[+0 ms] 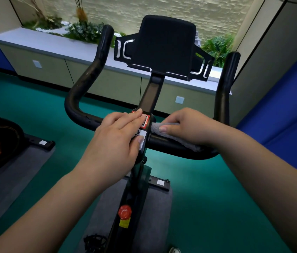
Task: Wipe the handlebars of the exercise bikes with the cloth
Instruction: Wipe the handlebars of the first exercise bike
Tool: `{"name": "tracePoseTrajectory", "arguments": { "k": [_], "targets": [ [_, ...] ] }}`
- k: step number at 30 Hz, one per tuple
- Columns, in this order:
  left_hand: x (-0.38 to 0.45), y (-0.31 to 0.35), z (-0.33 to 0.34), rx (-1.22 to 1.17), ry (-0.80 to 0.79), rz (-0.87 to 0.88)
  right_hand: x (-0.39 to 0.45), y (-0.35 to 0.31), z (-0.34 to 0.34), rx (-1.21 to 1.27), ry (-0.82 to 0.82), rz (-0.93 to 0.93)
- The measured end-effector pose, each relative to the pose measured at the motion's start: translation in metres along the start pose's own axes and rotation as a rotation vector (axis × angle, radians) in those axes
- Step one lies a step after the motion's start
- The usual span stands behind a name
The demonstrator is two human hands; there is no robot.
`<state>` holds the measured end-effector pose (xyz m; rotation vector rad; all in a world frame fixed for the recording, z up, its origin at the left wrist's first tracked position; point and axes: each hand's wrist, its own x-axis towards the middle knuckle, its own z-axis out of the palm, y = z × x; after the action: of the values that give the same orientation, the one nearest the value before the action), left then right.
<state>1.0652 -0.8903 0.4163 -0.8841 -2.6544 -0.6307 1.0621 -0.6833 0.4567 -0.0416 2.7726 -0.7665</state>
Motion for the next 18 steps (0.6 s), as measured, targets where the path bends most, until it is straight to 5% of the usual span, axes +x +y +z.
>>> {"name": "tracePoseTrajectory", "arguments": {
  "k": [18],
  "targets": [
    [0.0, 0.004, 0.001, 0.003, 0.006, -0.009, -0.002, 0.015, -0.011, 0.032, -0.08, -0.099]
  ]
}}
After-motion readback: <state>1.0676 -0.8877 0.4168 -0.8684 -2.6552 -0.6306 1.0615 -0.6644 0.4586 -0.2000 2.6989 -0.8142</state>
